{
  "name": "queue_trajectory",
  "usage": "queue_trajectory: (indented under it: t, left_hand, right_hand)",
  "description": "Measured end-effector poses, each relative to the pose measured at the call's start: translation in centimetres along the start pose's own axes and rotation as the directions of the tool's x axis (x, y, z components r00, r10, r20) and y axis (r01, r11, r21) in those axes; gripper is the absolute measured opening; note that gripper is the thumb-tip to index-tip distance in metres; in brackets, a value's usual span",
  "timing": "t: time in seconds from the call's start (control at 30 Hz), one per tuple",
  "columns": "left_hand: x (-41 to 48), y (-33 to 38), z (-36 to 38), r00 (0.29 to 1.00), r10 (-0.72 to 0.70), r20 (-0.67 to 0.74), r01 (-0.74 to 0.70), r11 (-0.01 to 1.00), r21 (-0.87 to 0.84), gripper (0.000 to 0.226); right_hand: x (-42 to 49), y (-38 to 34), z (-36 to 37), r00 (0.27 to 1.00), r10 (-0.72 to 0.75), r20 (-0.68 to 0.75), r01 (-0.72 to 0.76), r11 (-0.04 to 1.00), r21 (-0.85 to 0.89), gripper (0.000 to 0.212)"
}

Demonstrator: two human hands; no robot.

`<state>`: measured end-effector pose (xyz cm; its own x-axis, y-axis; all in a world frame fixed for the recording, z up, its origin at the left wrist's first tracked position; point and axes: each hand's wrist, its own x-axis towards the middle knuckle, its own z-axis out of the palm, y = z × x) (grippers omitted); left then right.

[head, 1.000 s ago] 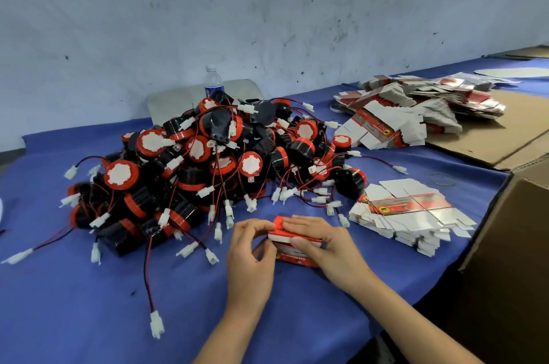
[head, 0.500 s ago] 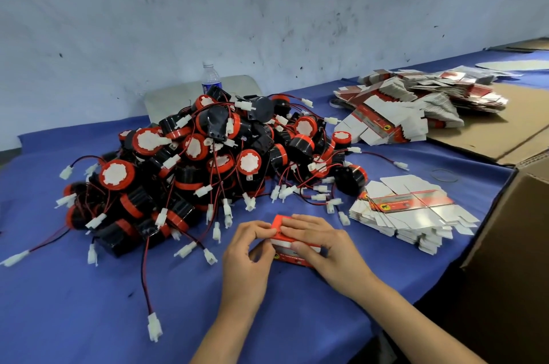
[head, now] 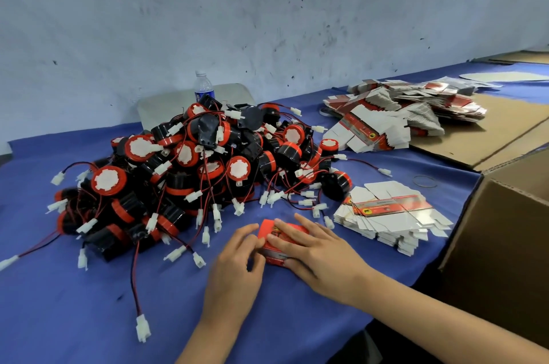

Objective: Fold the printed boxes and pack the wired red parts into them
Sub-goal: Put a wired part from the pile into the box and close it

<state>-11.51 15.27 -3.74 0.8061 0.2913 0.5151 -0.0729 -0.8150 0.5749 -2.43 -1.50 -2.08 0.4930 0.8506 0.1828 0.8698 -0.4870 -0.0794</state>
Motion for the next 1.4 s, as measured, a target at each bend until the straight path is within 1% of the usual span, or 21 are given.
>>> queue_trajectory:
  t: [0.07, 0.13, 0.2, 0.23, 0.3, 0.37, 0.43, 0.5, 0.6, 0.67, 0.73, 0.8, 0.83, 0.9, 1.0, 1.07, 1.17, 1.2, 1.27, 1.33, 1.4]
  left_hand:
    - [-0.1, 0.1, 0.2, 0.996, 0.054, 0.075, -0.059, 0.996, 0.074, 0.04]
    - [-0.1, 0.3, 0.3, 0.984, 0.112, 0.137, -0.127, 0.986, 0.107, 0.058]
    - [0.0, 0.6, 0.1, 0.981, 0.125, 0.145, -0.145, 0.981, 0.132, 0.064]
    - [0.0, 0.7, 0.0, 0.982, 0.121, 0.144, -0.143, 0.978, 0.152, 0.067]
    - [0.0, 0.9, -0.3, 0.981, 0.137, 0.14, -0.162, 0.968, 0.19, 0.068]
    - [0.0, 0.9, -0.4, 0.984, 0.134, 0.119, -0.155, 0.969, 0.191, 0.061]
    - [0.1, 0.9, -0.5, 0.989, 0.101, 0.104, -0.118, 0.978, 0.17, 0.056]
    - [0.0, 0.9, -0.6, 0.992, 0.074, 0.105, -0.091, 0.983, 0.162, 0.053]
    - [-0.2, 1.1, -0.7, 0.989, 0.086, 0.121, -0.108, 0.976, 0.187, 0.052]
    - [-0.1, 1.2, -0.7, 0.989, 0.093, 0.116, -0.114, 0.974, 0.197, 0.052]
    - [-0.2, 1.3, -0.8, 0.992, 0.091, 0.089, -0.105, 0.979, 0.173, 0.057]
    - [-0.5, 1.2, -0.6, 0.998, 0.046, 0.036, -0.05, 0.993, 0.106, 0.068]
    - [-0.5, 1.1, -0.6, 1.0, 0.006, 0.008, -0.006, 0.997, 0.078, 0.072]
    - [-0.7, 0.7, -0.7, 1.0, -0.023, -0.017, 0.024, 0.996, 0.087, 0.071]
    - [-0.3, 0.6, 0.1, 0.993, 0.113, 0.043, -0.119, 0.978, 0.17, 0.058]
    - [0.5, 1.6, 1.5, 0.979, 0.153, 0.134, -0.173, 0.974, 0.146, 0.057]
    - [2.9, 4.9, 4.9, 0.96, 0.18, 0.216, -0.182, 0.983, -0.014, 0.055]
    - [4.0, 6.5, 6.2, 0.942, 0.221, 0.254, -0.208, 0.975, -0.076, 0.055]
    - [6.5, 9.9, 9.0, 0.878, 0.307, 0.367, -0.279, 0.951, -0.131, 0.06]
    - [8.8, 12.7, 11.2, 0.795, 0.327, 0.511, -0.366, 0.93, -0.025, 0.071]
    - [10.4, 14.3, 12.7, 0.713, 0.255, 0.654, -0.437, 0.89, 0.13, 0.081]
  right_hand:
    - [0.3, 0.0, 0.3, 0.999, -0.022, -0.023, 0.024, 0.996, 0.089, 0.048]
    - [0.3, -0.2, 0.5, 0.992, -0.013, -0.123, 0.048, 0.956, 0.29, 0.045]
    - [0.2, -0.3, 0.8, 0.968, 0.113, -0.224, 0.024, 0.846, 0.532, 0.039]
    - [0.1, -0.3, 0.8, 0.946, 0.208, -0.25, 0.004, 0.76, 0.649, 0.035]
    - [-0.3, -0.4, 0.6, 0.91, 0.336, -0.243, -0.027, 0.634, 0.773, 0.028]
    - [-0.7, -0.5, 0.6, 0.925, 0.302, -0.231, -0.039, 0.679, 0.733, 0.042]
    - [-0.8, -0.7, 0.8, 0.953, 0.208, -0.219, -0.033, 0.793, 0.609, 0.064]
    - [-0.7, -0.7, 1.2, 0.941, 0.15, -0.302, 0.012, 0.88, 0.475, 0.056]
    - [-0.8, -0.6, 1.1, 0.884, 0.118, -0.453, 0.071, 0.923, 0.379, 0.043]
    - [-0.8, -0.4, 1.1, 0.881, 0.118, -0.459, 0.067, 0.928, 0.366, 0.042]
    - [-0.7, -0.4, 1.1, 0.885, 0.154, -0.44, 0.053, 0.904, 0.424, 0.043]
    - [-0.8, -0.2, 1.1, 0.858, 0.264, -0.441, 0.034, 0.828, 0.56, 0.043]
    - [-0.9, -0.1, 1.0, 0.823, 0.373, -0.429, 0.002, 0.753, 0.658, 0.047]
    - [-1.1, -0.1, 0.5, 0.706, 0.623, -0.337, -0.047, 0.516, 0.855, 0.048]
    - [-1.4, 0.6, -0.1, 0.492, 0.838, -0.234, 0.043, 0.245, 0.969, 0.045]
    - [-1.8, 0.9, -1.3, 0.416, 0.889, -0.19, 0.13, 0.148, 0.98, 0.043]
    - [-2.8, 1.1, -5.1, 0.358, 0.929, -0.096, 0.314, -0.023, 0.949, 0.043]
    - [-3.3, 1.4, -6.9, 0.346, 0.936, -0.06, 0.421, -0.097, 0.902, 0.044]
    - [-4.9, 2.8, -11.1, 0.307, 0.951, -0.026, 0.618, -0.178, 0.766, 0.042]
    - [-6.9, 4.3, -15.0, 0.226, 0.974, 0.025, 0.77, -0.194, 0.608, 0.038]
    - [-8.9, 5.7, -17.6, 0.144, 0.982, 0.121, 0.877, -0.183, 0.444, 0.039]
